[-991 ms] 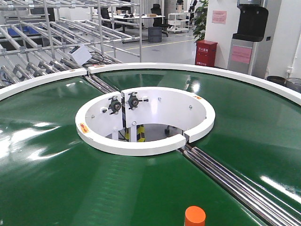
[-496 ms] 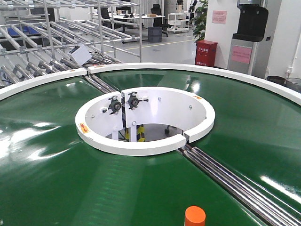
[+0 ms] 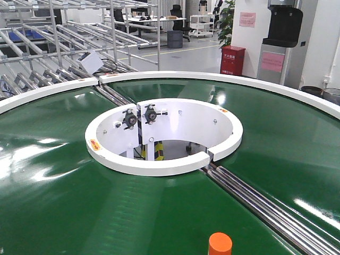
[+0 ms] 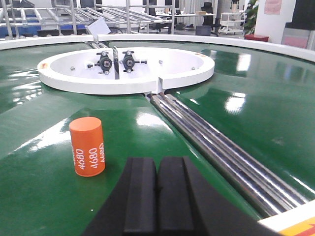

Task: Grab orange capacitor from left shelf to right conveyor

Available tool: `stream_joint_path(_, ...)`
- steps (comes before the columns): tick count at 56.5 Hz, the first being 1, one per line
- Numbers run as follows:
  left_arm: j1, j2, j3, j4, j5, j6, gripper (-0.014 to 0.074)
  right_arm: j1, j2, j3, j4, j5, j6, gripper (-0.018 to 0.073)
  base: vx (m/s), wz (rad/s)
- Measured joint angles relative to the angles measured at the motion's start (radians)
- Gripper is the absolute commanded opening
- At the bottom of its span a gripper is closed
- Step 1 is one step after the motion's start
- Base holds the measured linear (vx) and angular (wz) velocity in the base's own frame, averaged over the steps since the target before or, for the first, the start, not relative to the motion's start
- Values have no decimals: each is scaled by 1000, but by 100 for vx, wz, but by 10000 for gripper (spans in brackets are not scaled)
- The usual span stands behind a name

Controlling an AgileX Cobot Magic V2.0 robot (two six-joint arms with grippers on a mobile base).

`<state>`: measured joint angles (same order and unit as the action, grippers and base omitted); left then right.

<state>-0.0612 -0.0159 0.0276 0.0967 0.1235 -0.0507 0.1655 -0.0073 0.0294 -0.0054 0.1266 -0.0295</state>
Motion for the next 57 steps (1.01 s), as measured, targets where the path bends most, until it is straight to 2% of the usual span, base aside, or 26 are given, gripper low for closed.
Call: stream_joint_path(57, 0, 0, 0, 0, 0, 0, -6, 0, -3, 0, -14, 4, 4, -8, 0, 0)
